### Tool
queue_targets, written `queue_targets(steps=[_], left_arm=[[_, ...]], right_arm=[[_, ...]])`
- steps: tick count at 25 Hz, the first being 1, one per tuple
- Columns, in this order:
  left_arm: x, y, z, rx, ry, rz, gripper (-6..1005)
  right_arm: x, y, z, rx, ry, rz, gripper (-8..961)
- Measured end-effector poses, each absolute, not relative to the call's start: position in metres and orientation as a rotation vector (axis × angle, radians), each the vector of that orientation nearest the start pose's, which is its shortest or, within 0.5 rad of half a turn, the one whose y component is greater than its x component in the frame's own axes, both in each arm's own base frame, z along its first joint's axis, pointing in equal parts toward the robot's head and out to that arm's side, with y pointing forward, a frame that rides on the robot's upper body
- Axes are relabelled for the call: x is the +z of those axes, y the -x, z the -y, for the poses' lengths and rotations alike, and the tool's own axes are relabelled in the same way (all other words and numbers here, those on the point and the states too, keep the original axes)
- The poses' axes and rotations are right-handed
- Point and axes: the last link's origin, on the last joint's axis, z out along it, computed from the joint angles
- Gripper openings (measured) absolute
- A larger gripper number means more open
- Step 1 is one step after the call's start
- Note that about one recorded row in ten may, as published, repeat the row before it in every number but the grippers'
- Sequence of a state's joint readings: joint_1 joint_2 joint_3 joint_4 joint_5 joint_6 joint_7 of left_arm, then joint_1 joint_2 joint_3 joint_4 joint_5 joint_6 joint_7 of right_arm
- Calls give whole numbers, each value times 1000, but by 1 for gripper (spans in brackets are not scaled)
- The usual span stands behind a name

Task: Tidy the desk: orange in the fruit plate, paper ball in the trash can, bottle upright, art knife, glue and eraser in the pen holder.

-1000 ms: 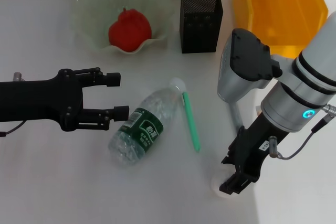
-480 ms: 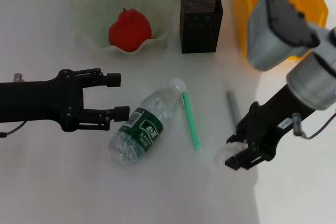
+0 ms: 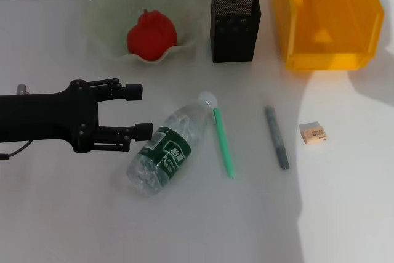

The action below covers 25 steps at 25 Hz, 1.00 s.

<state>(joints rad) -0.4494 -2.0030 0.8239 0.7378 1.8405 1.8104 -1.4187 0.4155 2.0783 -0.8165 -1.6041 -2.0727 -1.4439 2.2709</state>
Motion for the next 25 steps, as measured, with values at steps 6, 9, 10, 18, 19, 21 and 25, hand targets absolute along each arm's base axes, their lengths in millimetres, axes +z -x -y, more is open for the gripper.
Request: queue_targets(steps=[6, 9, 10, 18, 19, 21, 25], left_arm=[[32, 248, -301, -860, 2905, 501, 842], [31, 246, -302, -862, 2909, 496, 842], [31, 246, -302, -862, 2910, 496, 842], [32, 246, -302, -863, 2911, 497, 842], [32, 246, -302, -863, 2911, 498, 842], [32, 246, -302, -863, 2911, 497, 842], [32, 246, -302, -864, 2911, 497, 842]], right_arm=[[133, -240, -386, 642, 2050, -853, 432], [118, -250, -395, 640, 2046, -897, 428], [115, -251, -397, 638, 2049, -910, 426], [115, -254, -392, 636, 2073, -923, 560], [115, -254, -392, 636, 2073, -923, 606], [118, -251, -385, 637, 2111, -913, 683], [130, -230, -361, 591, 2302, -885, 802]])
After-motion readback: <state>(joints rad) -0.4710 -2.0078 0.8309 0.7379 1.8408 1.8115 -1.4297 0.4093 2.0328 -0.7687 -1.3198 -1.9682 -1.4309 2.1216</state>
